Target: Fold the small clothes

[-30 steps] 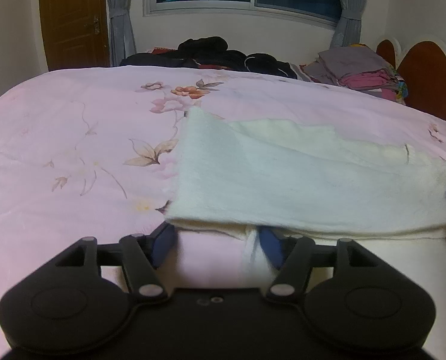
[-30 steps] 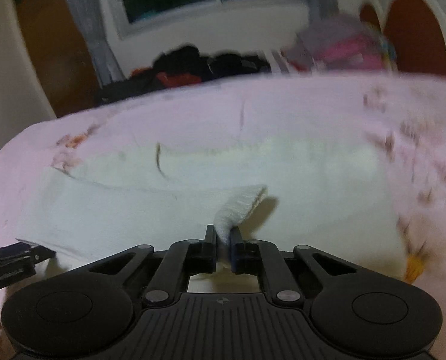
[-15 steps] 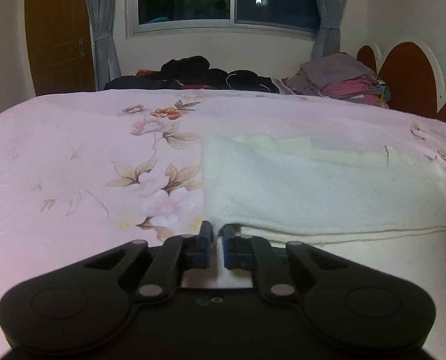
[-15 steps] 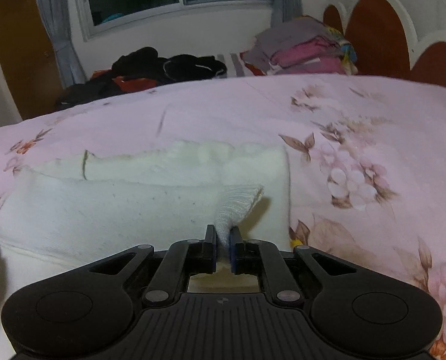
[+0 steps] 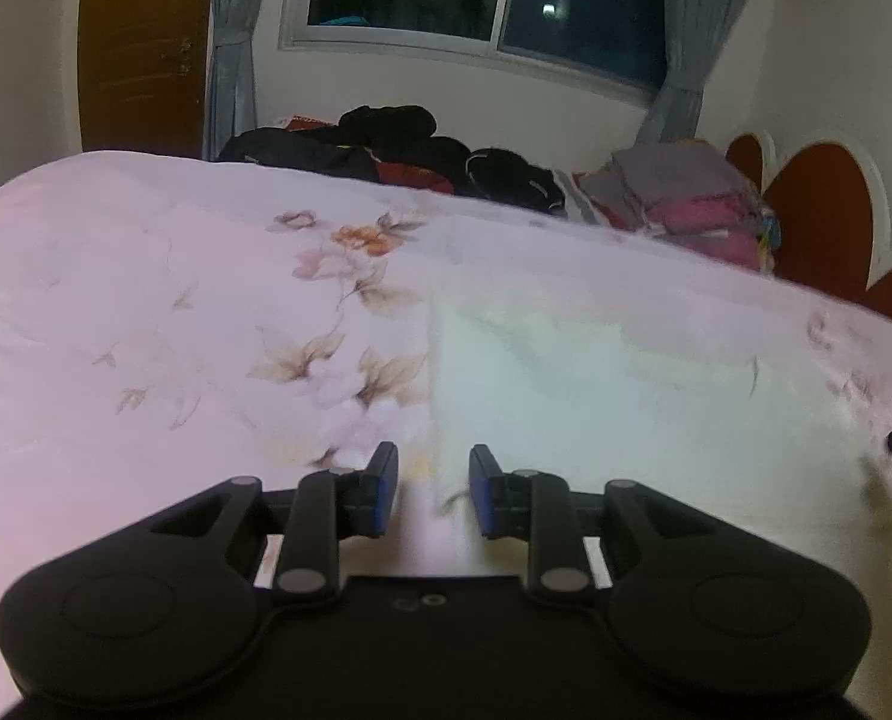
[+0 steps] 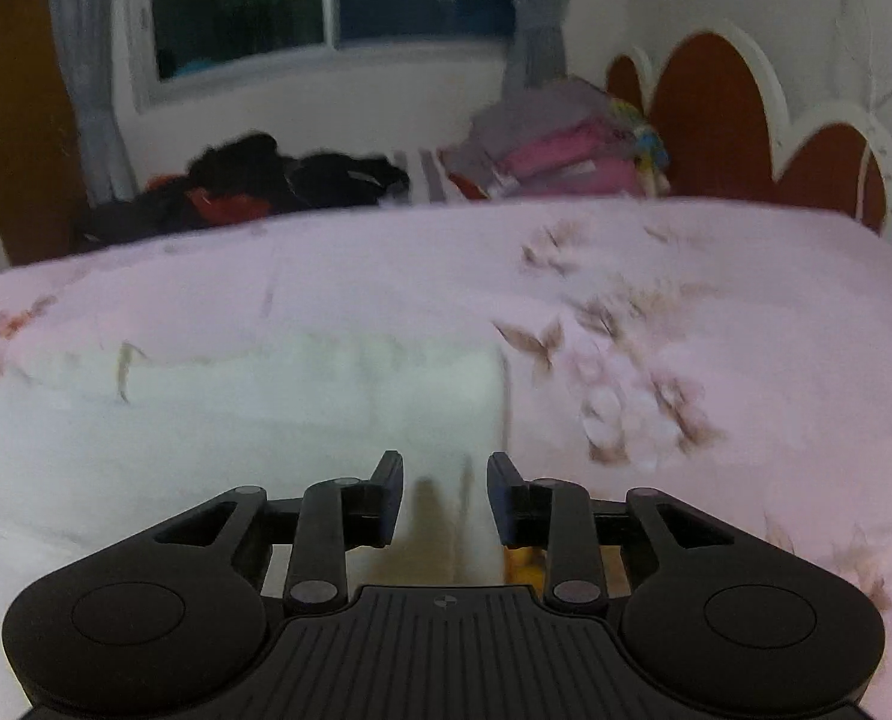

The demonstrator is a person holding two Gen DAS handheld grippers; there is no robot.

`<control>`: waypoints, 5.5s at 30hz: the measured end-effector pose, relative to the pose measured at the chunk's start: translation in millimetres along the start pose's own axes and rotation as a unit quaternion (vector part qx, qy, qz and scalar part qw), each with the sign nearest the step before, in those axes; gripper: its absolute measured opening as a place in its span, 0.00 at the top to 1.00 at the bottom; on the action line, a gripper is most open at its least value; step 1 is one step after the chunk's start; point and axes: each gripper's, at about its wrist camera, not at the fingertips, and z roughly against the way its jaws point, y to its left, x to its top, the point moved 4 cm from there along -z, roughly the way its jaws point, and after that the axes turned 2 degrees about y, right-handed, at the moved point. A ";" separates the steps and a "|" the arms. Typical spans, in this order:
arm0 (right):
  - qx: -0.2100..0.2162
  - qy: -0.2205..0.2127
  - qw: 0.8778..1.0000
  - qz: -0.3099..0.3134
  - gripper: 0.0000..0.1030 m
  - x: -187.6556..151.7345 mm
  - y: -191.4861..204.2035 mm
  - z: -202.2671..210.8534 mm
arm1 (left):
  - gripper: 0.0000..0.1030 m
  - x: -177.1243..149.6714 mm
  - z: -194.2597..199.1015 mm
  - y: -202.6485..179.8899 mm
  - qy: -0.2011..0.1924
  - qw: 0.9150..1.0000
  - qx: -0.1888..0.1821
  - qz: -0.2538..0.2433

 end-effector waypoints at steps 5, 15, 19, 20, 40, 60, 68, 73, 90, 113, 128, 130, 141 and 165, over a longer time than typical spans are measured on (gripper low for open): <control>0.032 0.021 0.999 0.013 0.70 4.9 30.8 -23.6 | 0.75 17.9 -28.8 -31.9 0.004 1.000 -0.025 -0.014; 0.057 0.042 0.997 0.033 0.70 2.6 58.9 -55.6 | 0.72 25.7 -94.8 -49.5 0.032 0.999 0.002 -0.027; 0.032 0.056 0.998 0.023 0.70 -2.5 34.8 -68.5 | 0.71 26.9 -101.3 -36.8 0.039 0.999 0.012 -0.024; 0.030 0.057 0.998 0.015 0.70 -1.4 30.6 -67.4 | 0.71 27.6 -100.5 -37.4 0.040 0.999 0.013 -0.027; 0.032 0.047 0.998 0.018 0.70 -18.3 26.3 -33.9 | 0.67 13.6 -63.6 -57.5 0.044 0.998 0.004 -0.053; 0.026 0.056 0.997 0.037 0.70 -45.0 -2.9 -16.8 | 0.65 -13.3 -29.7 -68.8 0.051 0.994 0.037 -0.093; 0.069 0.054 0.996 0.026 0.70 -38.6 4.9 15.6 | 0.58 -28.1 -1.3 -66.8 0.066 0.994 0.033 -0.080; 0.093 0.058 0.994 0.021 0.70 -59.1 14.8 44.1 | 0.57 -45.7 10.7 -71.8 0.077 0.993 0.021 -0.086; 0.058 0.048 0.997 0.020 0.29 -145.5 33.9 161.8 | 0.40 -115.0 105.7 -42.7 0.072 0.993 -0.012 -0.094; 0.012 0.097 0.995 -0.006 0.29 -254.3 1.8 246.0 | 0.47 -207.9 190.0 21.2 0.116 0.991 -0.036 -0.062; 0.046 0.131 0.989 -0.044 0.80 -267.3 4.9 250.3 | 0.86 -223.8 195.7 10.9 0.161 0.982 -0.093 -0.033; 0.057 0.136 0.988 -0.054 0.92 -266.4 6.8 250.4 | 0.90 -223.5 195.4 9.9 0.163 0.981 -0.096 -0.029; 0.100 0.090 0.988 -0.069 0.93 -221.3 12.0 265.6 | 0.96 -174.0 202.5 5.4 0.108 0.984 -0.141 -0.008; 0.136 0.022 0.983 -0.122 0.93 -16.4 -16.6 93.7 | 0.96 6.3 51.5 -27.9 0.015 0.992 -0.118 0.043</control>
